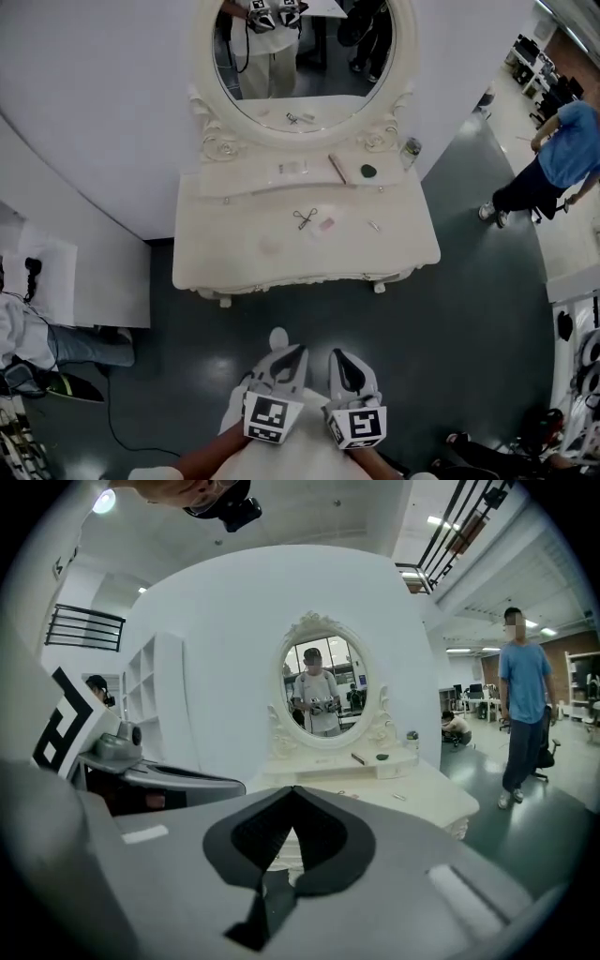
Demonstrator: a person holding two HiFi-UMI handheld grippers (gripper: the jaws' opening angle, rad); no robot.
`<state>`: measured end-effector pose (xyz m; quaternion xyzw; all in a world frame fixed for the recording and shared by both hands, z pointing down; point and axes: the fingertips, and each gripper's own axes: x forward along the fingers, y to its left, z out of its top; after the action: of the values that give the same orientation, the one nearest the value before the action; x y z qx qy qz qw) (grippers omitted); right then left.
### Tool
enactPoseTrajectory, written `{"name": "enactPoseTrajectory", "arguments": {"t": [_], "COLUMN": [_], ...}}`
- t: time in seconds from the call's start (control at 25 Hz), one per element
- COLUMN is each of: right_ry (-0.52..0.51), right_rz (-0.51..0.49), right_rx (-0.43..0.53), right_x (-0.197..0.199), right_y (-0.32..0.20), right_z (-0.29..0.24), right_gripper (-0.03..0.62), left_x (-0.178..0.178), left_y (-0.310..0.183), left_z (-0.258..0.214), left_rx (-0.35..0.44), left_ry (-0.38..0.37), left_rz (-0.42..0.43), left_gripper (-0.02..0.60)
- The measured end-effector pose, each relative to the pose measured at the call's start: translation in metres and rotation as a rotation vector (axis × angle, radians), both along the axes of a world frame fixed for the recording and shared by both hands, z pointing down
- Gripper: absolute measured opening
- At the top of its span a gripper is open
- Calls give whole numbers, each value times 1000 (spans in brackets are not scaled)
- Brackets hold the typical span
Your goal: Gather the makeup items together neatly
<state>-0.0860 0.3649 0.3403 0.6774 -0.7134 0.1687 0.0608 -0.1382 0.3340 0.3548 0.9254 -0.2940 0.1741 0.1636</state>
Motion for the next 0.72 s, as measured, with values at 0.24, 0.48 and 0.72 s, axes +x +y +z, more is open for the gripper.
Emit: {"name": "enactPoseTrajectory", "arguments": {"t": [0.24, 0.48, 0.72], "right_ry": [-9, -43, 0], "right_rz": [50, 52, 11], "right_rx": [-33, -2, -11], "right_x": [0, -3, -6], "right_y": [-67, -105, -126], "right_z": [4, -12, -11], "right_gripper": [0, 0, 0], "left_x": [-10, -19, -9], "left_y": [-69, -108, -125], "left_z": [3, -1, -2], "left_rx": [-20, -31, -45], "left_ry": [4, 19, 37], "left_rz": [21, 4, -2], "left_gripper": [2, 2, 2]}}
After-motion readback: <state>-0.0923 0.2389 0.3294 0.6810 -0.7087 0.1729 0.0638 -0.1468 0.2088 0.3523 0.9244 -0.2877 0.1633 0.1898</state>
